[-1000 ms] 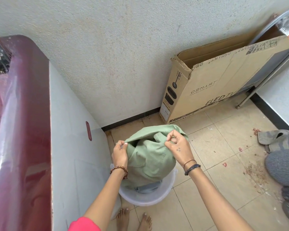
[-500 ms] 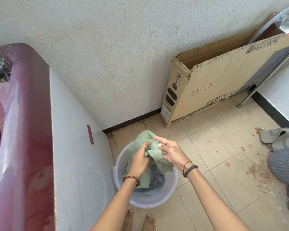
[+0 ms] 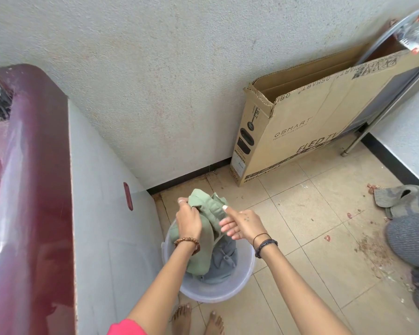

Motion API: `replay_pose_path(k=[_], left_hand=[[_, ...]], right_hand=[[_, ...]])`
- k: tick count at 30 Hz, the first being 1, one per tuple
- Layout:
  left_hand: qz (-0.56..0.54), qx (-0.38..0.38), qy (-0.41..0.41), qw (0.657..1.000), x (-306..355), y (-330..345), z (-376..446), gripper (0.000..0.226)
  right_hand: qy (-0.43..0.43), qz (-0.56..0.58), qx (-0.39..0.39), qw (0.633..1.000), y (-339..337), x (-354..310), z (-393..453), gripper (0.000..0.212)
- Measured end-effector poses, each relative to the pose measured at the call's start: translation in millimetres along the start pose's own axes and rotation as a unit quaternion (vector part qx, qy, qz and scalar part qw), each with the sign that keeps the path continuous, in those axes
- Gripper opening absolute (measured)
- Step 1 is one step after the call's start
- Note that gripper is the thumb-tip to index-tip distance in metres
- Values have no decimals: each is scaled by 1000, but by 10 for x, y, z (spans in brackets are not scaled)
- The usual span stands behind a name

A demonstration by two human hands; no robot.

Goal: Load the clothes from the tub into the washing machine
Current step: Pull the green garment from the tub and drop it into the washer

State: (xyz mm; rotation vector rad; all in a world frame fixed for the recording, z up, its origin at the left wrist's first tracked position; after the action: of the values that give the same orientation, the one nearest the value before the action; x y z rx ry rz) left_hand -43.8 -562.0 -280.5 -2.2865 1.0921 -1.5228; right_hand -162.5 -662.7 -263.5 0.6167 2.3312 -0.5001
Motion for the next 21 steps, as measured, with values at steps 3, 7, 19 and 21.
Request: replay_pose_path(k=[3, 7, 19, 21], left_hand=[[-44, -71, 4, 996, -17, 194, -167, 16], [-126, -198, 4, 972, -52, 333, -272, 25], [-132, -373, -97, 913, -234, 336, -119, 43], [-128, -240, -97, 958, -217, 218, 177, 42]], right_hand=[[22, 17, 37, 999, 57, 45, 96, 41], [19, -25, 95, 995, -38, 138, 182, 46], [35, -78, 118, 989, -165, 255, 276, 22], [-10, -153, 98, 983, -146, 205, 227, 22]])
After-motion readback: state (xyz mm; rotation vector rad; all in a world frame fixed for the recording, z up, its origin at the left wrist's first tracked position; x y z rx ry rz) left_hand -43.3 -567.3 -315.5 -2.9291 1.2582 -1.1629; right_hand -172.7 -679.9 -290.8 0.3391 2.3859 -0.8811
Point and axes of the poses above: each hand's wrist, its own z-axis towards the middle knuckle, its own y-axis out of the palm, x = y × z, the point moved 5 cm from there along z, towards the middle knuckle, and after that the axes turned 1 degree about -z, right-handed, at the moved point
